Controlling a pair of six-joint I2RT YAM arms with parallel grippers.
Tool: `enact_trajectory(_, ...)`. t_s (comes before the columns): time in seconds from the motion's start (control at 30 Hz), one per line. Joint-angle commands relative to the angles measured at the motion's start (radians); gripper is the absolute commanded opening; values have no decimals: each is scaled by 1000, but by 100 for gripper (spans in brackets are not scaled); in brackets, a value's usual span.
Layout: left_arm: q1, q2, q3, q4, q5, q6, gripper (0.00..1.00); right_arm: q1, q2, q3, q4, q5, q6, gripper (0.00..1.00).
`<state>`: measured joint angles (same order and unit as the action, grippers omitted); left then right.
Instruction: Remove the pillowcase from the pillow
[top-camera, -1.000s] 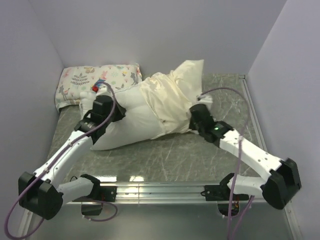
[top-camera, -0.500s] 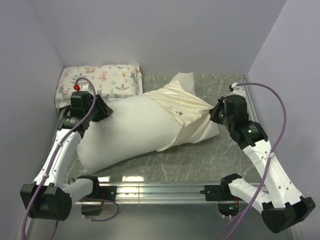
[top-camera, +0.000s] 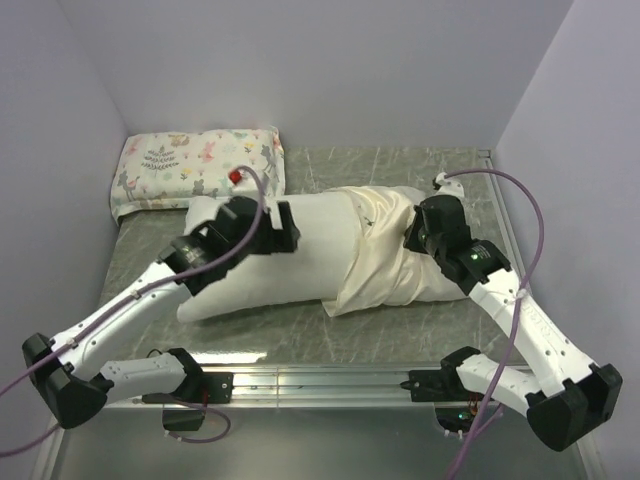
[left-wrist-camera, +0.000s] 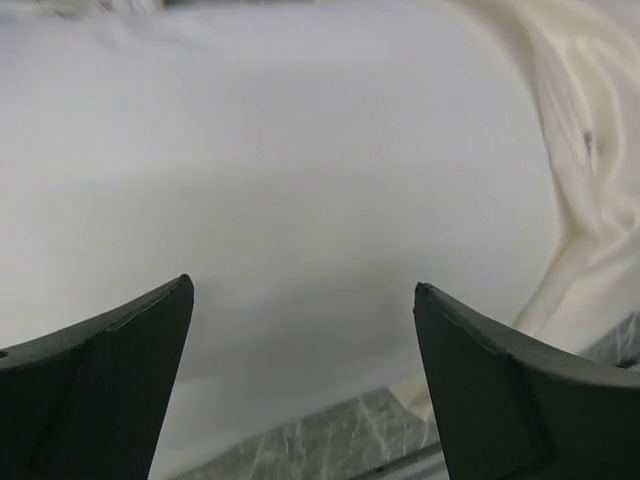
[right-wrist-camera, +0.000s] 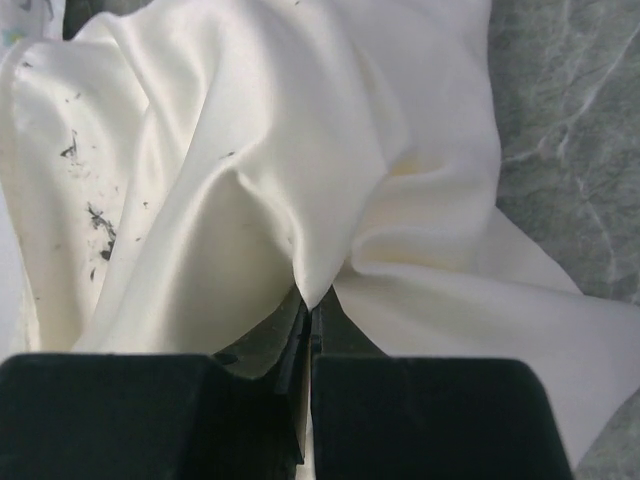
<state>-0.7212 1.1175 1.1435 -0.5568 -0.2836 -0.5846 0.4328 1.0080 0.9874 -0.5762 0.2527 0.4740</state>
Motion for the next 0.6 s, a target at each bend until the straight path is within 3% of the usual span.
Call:
enact_trajectory(0.0, -154, 14, -91, 33, -149, -98, 97, 23, 33, -23, 87, 31, 2, 0)
enact_trajectory(0.13, -248, 161, -151, 118, -170, -139, 99, 63, 66, -15, 95, 39, 0, 3)
enact_trajectory(0.17, -277, 195, -143, 120, -189, -144, 99, 73, 70, -6, 88, 52, -9, 11)
enact_trajectory(0.2, -285, 229, -137, 117, -203, -153, 99, 93, 79, 2, 78, 59, -17, 33)
enact_trajectory(0.27, -287, 320, -119, 106, -232, -170, 94, 110, 67, 20, 61, 77, -34, 53)
enact_trajectory(0.3, -287, 341, -111, 95, -253, -178, 88, 122, 55, 26, 50, 77, -41, 66)
enact_trajectory(0.33, -285, 375, -105, 83, -276, -199, 62, 127, 38, 33, 44, 77, -47, 70)
enact_trajectory(0.4, -276, 389, -99, 60, -316, -211, 29, 127, -15, 43, 15, 76, -63, 77)
enact_trajectory(0.43, -253, 383, -100, 64, -309, -210, 3, 127, -35, 54, 6, 63, -70, 80)
enact_trajectory(0.57, -212, 337, -129, 113, -233, -190, 0, 170, -109, 68, -37, -7, -63, 82)
